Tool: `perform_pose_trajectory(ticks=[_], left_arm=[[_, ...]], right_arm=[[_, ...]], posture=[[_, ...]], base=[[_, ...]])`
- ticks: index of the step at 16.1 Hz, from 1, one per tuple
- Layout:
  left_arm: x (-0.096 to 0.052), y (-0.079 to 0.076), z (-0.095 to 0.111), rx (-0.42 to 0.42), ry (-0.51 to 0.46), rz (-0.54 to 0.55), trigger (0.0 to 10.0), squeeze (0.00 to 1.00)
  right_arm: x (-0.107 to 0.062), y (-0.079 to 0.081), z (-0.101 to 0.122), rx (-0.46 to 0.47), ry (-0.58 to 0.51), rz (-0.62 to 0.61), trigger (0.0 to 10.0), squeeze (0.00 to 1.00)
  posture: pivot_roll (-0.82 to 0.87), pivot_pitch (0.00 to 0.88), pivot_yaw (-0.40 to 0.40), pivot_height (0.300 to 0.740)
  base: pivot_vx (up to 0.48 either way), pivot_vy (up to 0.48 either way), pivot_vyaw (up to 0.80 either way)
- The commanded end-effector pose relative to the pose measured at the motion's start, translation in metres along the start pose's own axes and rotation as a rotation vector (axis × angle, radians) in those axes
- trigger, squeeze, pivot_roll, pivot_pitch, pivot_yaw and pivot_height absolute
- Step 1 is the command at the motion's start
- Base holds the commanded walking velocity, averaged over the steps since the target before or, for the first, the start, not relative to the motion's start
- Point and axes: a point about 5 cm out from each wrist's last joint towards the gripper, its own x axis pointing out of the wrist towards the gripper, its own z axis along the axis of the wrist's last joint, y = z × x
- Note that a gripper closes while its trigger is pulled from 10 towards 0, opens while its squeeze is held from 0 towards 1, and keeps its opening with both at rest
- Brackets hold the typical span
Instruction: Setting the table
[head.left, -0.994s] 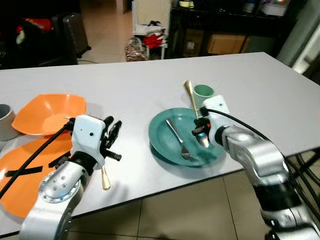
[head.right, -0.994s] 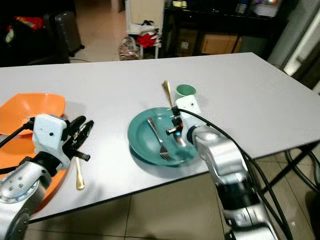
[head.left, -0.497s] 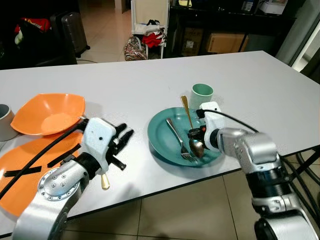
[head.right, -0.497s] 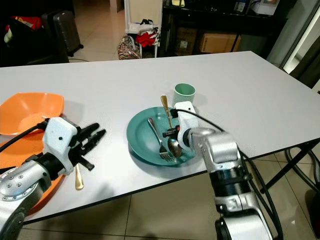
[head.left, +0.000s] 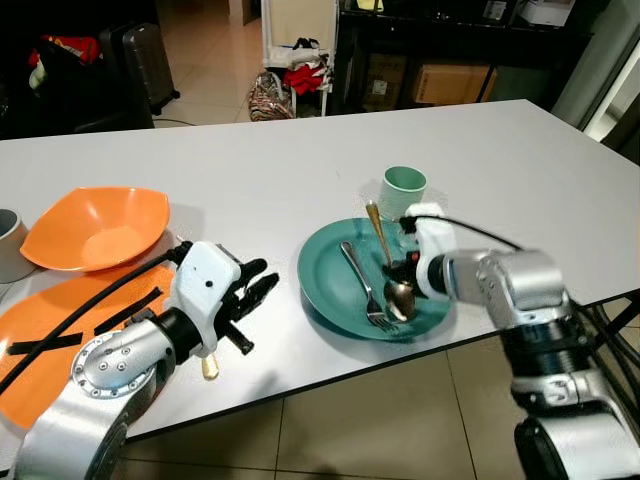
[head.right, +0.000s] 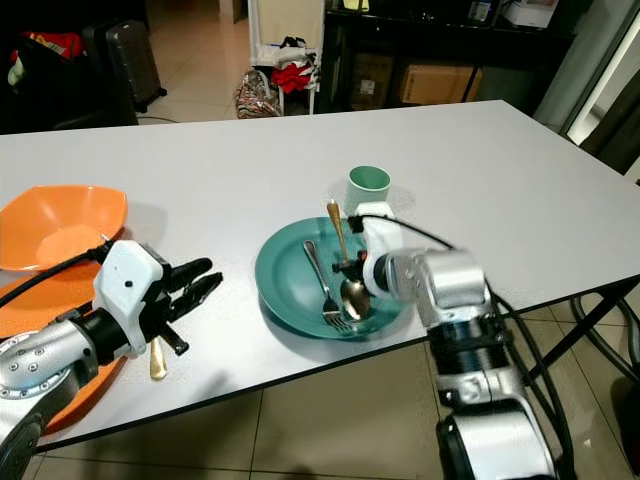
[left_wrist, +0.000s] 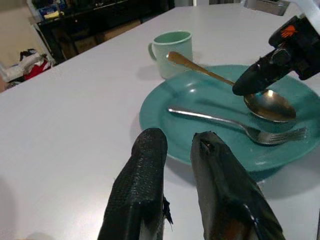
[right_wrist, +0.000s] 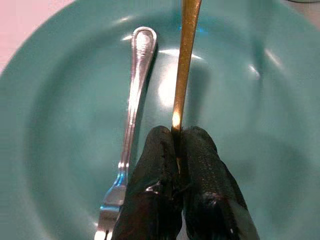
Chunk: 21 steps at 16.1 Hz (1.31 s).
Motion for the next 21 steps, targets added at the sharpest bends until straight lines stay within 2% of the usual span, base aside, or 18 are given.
perform_pose_trajectory(ticks=[1, 5, 10, 13, 15, 18, 19, 21], left_arm=[[0.000, 0.002, 0.004, 0.018, -0.007, -0.010, 10.0, 0.00], [0.002, -0.002, 0.004, 0.018, -0.005, -0.052, 10.0, 0.00], [0.003, -0.003, 0.004, 0.022, 0.004, -0.098, 10.0, 0.00], [0.003, -0.003, 0.004, 0.024, 0.005, -0.104, 10.0, 0.00], [0.004, -0.002, 0.004, 0.028, 0.005, -0.108, 10.0, 0.00], [0.005, -0.002, 0.004, 0.032, 0.004, -0.107, 10.0, 0.00], [0.006, -0.002, 0.004, 0.033, 0.003, -0.103, 10.0, 0.00], [0.005, -0.001, 0.004, 0.033, 0.002, -0.097, 10.0, 0.00]], right_arm=[[-0.006, -0.002, 0.007, 0.001, -0.013, 0.005, 10.0, 0.00], [-0.009, -0.005, 0.002, 0.022, 0.025, 0.027, 10.0, 0.00], [-0.002, -0.012, -0.005, 0.075, 0.054, 0.021, 10.0, 0.00], [-0.001, -0.013, -0.008, 0.084, 0.061, 0.014, 10.0, 0.34], [0.000, -0.014, -0.010, 0.087, 0.063, 0.015, 10.0, 0.37], [0.002, -0.017, -0.011, 0.071, 0.052, 0.004, 10.0, 0.59], [0.003, -0.017, -0.011, 0.069, 0.045, 0.004, 10.0, 0.74], [0.004, -0.017, -0.009, 0.068, 0.034, 0.007, 10.0, 0.85]], posture=[[-0.01, 0.000, -0.034, 0.740], [-0.01, 0.000, -0.036, 0.740], [-0.01, 0.000, -0.038, 0.740], [0.00, 0.000, -0.035, 0.740], [-0.01, 0.000, -0.031, 0.740], [0.00, 0.000, -0.032, 0.740], [0.00, 0.000, -0.032, 0.740], [0.00, 0.000, -0.032, 0.740]], base=[[0.000, 0.000, 0.00], [0.000, 0.000, 0.00], [0.000, 0.000, 0.00], [0.000, 0.000, 0.00], [0.000, 0.000, 0.00], [0.000, 0.000, 0.00], [0.000, 0.000, 0.00], [0.000, 0.000, 0.00]])
